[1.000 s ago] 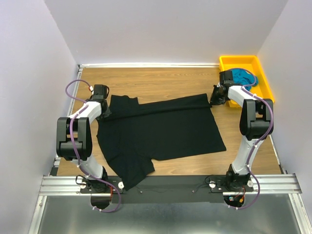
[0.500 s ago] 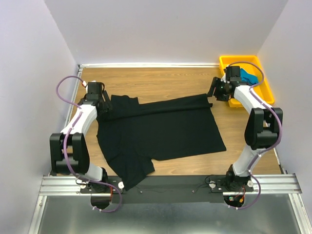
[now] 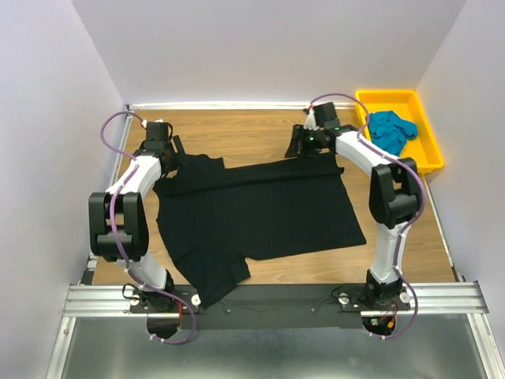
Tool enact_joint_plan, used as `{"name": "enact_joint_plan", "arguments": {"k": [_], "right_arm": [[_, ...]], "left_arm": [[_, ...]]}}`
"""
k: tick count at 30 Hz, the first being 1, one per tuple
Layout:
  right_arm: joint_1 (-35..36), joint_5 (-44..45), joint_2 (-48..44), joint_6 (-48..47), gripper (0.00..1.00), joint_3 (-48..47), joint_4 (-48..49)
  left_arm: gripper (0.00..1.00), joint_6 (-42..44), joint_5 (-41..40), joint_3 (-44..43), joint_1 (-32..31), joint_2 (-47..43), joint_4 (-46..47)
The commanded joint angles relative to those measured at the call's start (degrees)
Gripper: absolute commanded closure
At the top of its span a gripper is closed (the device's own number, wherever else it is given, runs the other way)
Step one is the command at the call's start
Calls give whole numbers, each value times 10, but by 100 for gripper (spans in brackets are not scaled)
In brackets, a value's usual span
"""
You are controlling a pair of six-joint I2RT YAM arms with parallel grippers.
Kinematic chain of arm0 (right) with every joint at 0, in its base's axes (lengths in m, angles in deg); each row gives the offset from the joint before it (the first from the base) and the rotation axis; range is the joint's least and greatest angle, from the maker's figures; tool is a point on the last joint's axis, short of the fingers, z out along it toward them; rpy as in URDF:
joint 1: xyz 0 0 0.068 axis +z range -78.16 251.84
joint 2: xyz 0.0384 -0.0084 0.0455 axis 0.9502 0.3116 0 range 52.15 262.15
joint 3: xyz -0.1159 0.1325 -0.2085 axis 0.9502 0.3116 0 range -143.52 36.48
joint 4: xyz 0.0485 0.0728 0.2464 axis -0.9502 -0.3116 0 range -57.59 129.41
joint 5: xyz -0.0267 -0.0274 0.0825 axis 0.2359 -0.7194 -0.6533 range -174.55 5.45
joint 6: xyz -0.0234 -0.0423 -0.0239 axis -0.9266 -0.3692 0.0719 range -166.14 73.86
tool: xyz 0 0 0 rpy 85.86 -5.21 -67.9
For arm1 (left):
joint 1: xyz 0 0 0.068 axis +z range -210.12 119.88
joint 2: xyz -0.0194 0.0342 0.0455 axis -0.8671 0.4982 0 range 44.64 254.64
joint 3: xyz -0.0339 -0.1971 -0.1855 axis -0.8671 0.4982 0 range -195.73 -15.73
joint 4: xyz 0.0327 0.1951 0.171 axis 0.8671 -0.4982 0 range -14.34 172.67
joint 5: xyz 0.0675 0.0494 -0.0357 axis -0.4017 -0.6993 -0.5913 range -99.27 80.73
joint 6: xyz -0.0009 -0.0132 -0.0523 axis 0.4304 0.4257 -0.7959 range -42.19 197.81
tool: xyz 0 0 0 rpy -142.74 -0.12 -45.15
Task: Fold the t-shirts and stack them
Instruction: Fold the tshirt
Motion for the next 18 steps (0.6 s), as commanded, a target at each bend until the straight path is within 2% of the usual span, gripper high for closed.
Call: {"name": "enact_joint_plan", "arguments": {"k": [1, 7, 18], "right_arm": [[36, -77, 51, 26, 40, -45, 57], [97, -122, 157, 58, 40, -138, 102], [144, -155, 317, 125, 40, -295, 154]], "left_arm": [[14, 14, 31, -47, -2, 49, 45], [18, 13, 24, -105, -2, 127, 59], [27, 10, 12, -185, -2, 232, 49]]}}
